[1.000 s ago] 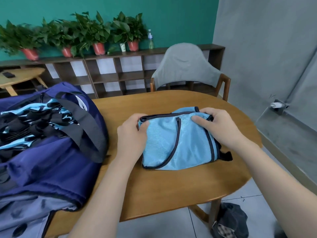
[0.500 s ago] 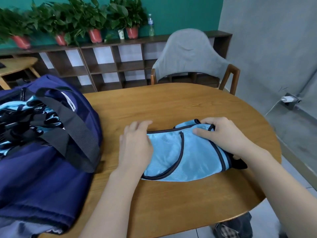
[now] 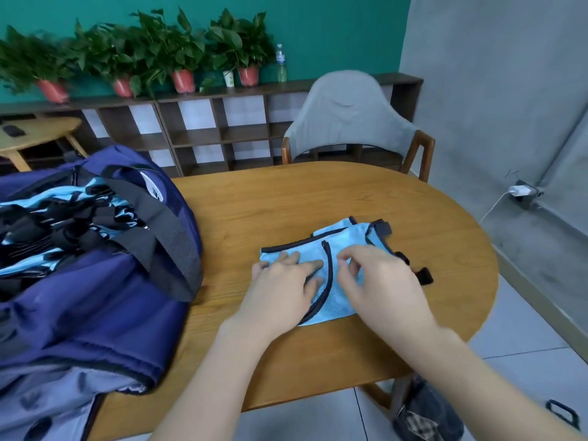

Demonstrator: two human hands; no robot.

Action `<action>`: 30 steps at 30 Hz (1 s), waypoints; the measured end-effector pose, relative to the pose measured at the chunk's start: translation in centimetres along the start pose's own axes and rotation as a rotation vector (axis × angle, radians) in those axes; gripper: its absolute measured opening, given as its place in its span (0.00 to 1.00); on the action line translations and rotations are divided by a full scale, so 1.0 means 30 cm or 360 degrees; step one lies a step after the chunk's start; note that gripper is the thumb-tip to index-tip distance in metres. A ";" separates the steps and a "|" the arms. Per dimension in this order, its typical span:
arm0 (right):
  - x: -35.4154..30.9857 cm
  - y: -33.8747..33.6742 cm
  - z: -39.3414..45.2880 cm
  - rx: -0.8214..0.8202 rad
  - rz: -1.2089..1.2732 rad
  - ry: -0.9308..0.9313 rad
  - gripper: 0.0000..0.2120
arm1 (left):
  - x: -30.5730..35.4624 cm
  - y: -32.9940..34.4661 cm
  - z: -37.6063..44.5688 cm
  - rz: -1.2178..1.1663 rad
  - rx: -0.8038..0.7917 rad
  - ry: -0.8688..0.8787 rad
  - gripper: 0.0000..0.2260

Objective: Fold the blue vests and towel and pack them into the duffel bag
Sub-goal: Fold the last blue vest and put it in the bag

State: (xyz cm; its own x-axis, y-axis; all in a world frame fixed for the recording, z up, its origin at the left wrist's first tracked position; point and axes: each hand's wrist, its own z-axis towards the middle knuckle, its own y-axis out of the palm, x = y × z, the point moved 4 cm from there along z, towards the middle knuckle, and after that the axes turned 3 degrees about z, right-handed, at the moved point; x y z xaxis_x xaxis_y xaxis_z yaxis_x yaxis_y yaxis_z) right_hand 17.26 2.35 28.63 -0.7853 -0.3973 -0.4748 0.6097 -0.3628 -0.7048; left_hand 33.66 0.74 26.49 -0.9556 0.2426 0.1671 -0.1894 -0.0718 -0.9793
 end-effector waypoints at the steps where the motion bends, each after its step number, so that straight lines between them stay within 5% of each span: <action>1: 0.012 0.018 -0.016 -0.0094 -0.0142 0.0100 0.08 | 0.005 -0.003 -0.016 0.0093 0.0016 -0.0009 0.19; 5: 0.099 0.050 -0.010 -0.0338 -0.0410 0.0097 0.16 | 0.021 -0.049 -0.085 0.0413 0.0217 0.0050 0.19; 11: 0.179 0.044 0.020 -0.0688 0.0028 0.0027 0.20 | 0.051 -0.044 -0.176 0.0319 0.0397 0.0347 0.25; 18: 0.085 -0.029 -0.039 -0.0562 0.0409 -0.0254 0.14 | -0.010 -0.018 -0.210 -0.0294 0.0277 0.0438 0.13; 22: 0.025 -0.016 -0.127 -0.0777 0.0427 -0.0447 0.18 | -0.069 0.006 -0.224 -0.0396 0.0329 0.0361 0.21; 26: 0.024 -0.006 -0.147 -0.0668 0.0418 -0.0460 0.12 | -0.062 -0.004 -0.236 -0.0364 0.0236 0.0360 0.28; 30: 0.016 -0.012 -0.150 -0.0557 0.0565 -0.0352 0.07 | -0.055 -0.007 -0.238 -0.0352 0.0258 0.0374 0.21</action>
State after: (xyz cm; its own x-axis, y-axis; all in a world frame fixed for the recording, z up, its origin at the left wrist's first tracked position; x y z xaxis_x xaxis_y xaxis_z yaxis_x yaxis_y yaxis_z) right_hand 16.19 6.07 26.29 -0.4733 -0.6259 -0.6198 0.7312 0.1132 -0.6727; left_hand 36.89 7.25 25.61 -0.8131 0.4837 0.3238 -0.4373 -0.1405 -0.8882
